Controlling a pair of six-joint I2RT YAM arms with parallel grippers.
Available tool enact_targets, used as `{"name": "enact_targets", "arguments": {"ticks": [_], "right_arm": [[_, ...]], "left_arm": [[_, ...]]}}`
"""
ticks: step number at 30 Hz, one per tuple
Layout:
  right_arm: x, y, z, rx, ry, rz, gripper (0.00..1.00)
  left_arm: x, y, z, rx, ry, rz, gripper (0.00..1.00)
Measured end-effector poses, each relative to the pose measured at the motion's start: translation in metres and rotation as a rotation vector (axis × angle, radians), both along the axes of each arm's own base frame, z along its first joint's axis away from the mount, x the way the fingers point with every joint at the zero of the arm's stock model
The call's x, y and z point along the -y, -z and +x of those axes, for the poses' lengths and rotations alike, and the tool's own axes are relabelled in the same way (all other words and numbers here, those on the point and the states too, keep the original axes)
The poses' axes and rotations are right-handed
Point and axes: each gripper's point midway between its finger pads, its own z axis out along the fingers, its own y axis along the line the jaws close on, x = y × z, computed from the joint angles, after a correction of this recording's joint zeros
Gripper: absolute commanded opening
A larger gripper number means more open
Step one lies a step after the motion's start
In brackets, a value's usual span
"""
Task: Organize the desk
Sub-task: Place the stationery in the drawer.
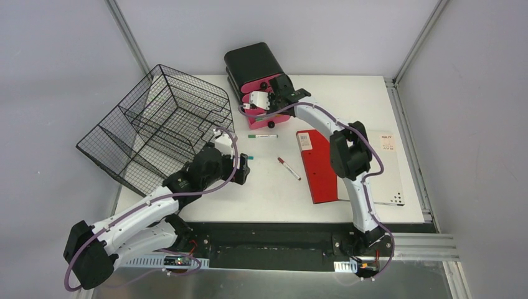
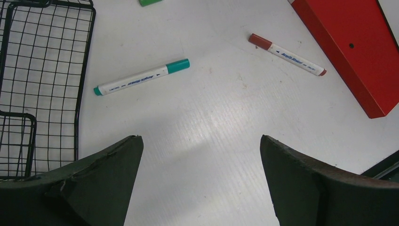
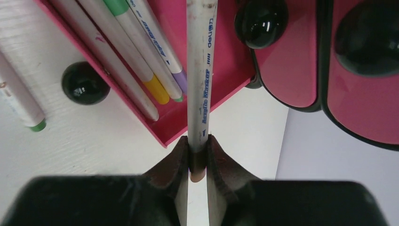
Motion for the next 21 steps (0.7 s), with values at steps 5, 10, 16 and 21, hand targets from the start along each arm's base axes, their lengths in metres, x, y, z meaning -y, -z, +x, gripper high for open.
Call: {"name": "enact_targets", "arguments": {"ticks": [5, 10, 16, 21], "right_arm": [[0.001, 0.014, 0.009, 0.025, 0.020, -0.040, 0.17], [0.001, 0.013, 0.018, 0.071, 0.043, -0.050, 0.41], [-0.001, 0.010, 0.022, 0.101, 0.074, -0.044, 0.57], [-0.003, 0.013, 0.011, 0.057, 0.109, -0.008, 0.61]], "left_arm": [[-0.005, 0.002, -0.005, 0.005, -0.003, -0.002, 0.99], [-0.009, -0.001, -0.005, 0.015, -0.016, -0.001, 0.99], [-0.010, -0.005, -0.006, 0.027, -0.016, -0.013, 0.99], [-0.008, -0.003, -0.008, 0.024, -0.003, -0.024, 0.99]]}}
